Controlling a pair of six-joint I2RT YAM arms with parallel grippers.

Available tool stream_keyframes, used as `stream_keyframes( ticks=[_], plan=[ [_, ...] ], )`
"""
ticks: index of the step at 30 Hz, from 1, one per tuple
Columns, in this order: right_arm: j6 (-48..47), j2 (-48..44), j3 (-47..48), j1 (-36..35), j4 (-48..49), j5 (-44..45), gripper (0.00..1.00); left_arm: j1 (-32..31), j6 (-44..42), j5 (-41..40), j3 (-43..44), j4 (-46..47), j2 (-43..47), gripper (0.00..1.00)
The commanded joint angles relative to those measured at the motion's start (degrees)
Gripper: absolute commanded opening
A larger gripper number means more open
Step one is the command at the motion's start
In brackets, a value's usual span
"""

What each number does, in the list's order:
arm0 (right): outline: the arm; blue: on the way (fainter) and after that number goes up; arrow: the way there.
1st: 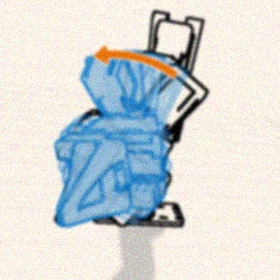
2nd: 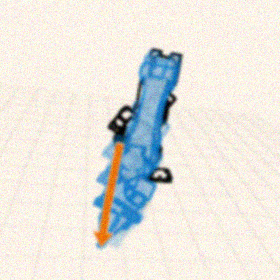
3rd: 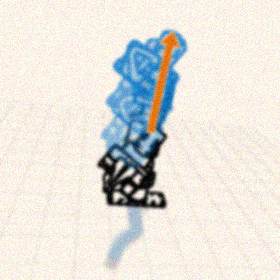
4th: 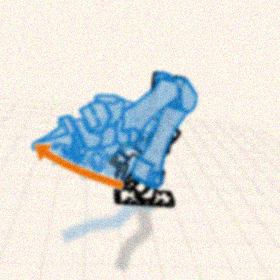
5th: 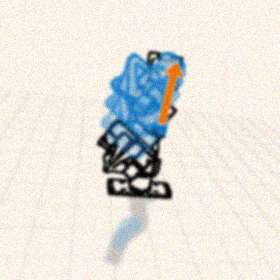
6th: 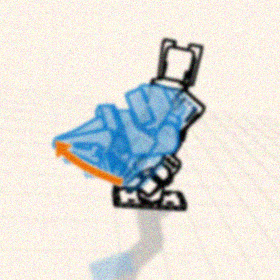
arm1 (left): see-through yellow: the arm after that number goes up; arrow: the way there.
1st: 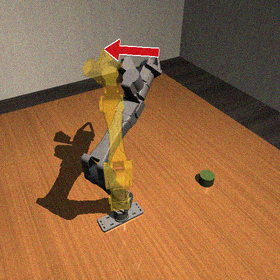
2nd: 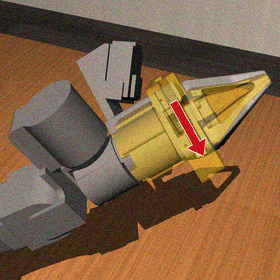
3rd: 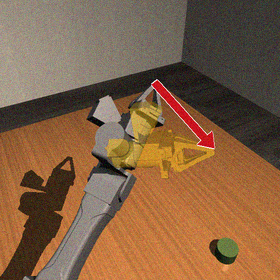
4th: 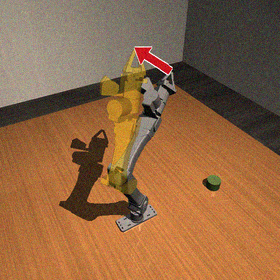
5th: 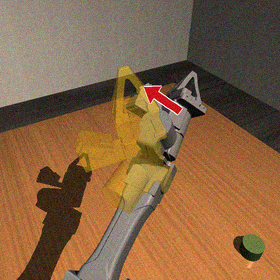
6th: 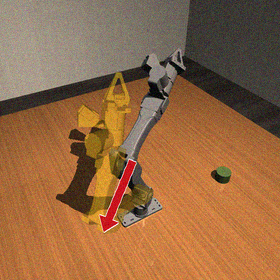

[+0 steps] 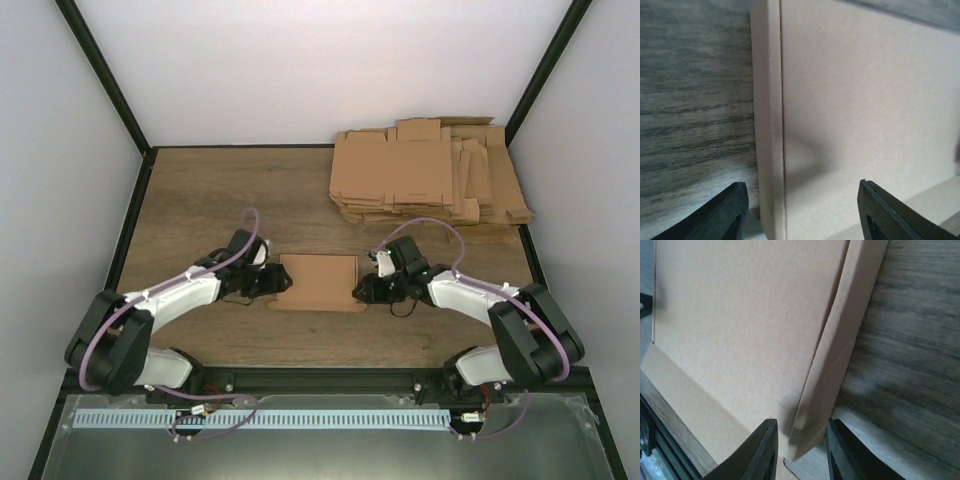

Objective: Fold the paper box

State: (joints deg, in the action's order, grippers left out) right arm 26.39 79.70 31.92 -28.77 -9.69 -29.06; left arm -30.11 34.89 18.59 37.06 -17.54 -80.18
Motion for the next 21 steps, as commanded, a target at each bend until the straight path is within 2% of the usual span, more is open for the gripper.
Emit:
stream_keyframes(
  ticks=[1,4,7,9,14,21],
  plan=[
    [1.0,-2.7,0.9,-0.4,-3.0,1.3,0.33,-0.2,-0.7,-4.1,-0.2,-0.4,6.0,0.69],
    [-0.4,-4.3,4.3,-0.3,-6.4,5.1,0.40,-0.2,-0.8,-6.5,-0.6,-3.3,10.2,0.81],
    [-1.3,-8.3,7.1,-0.3,-8.4,8.6,0.67,-0.2,-2.3,-7.4,-0.8,-5.5,14.9,0.90],
    [-3.1,-9.4,9.0,-0.3,-8.9,10.1,0.76,-0.3,-3.2,-7.4,-1.1,-6.7,18.5,0.98],
    [-9.6,-3.3,17.8,-0.3,-10.0,7.4,0.79,-0.4,-4.1,-4.6,-1.8,-7.6,24.3,1.00],
    [-12.2,8.9,27.0,-0.3,-6.5,6.9,0.83,-1.2,1.9,0.2,-6.6,-2.3,26.6,1.00]
  ],
)
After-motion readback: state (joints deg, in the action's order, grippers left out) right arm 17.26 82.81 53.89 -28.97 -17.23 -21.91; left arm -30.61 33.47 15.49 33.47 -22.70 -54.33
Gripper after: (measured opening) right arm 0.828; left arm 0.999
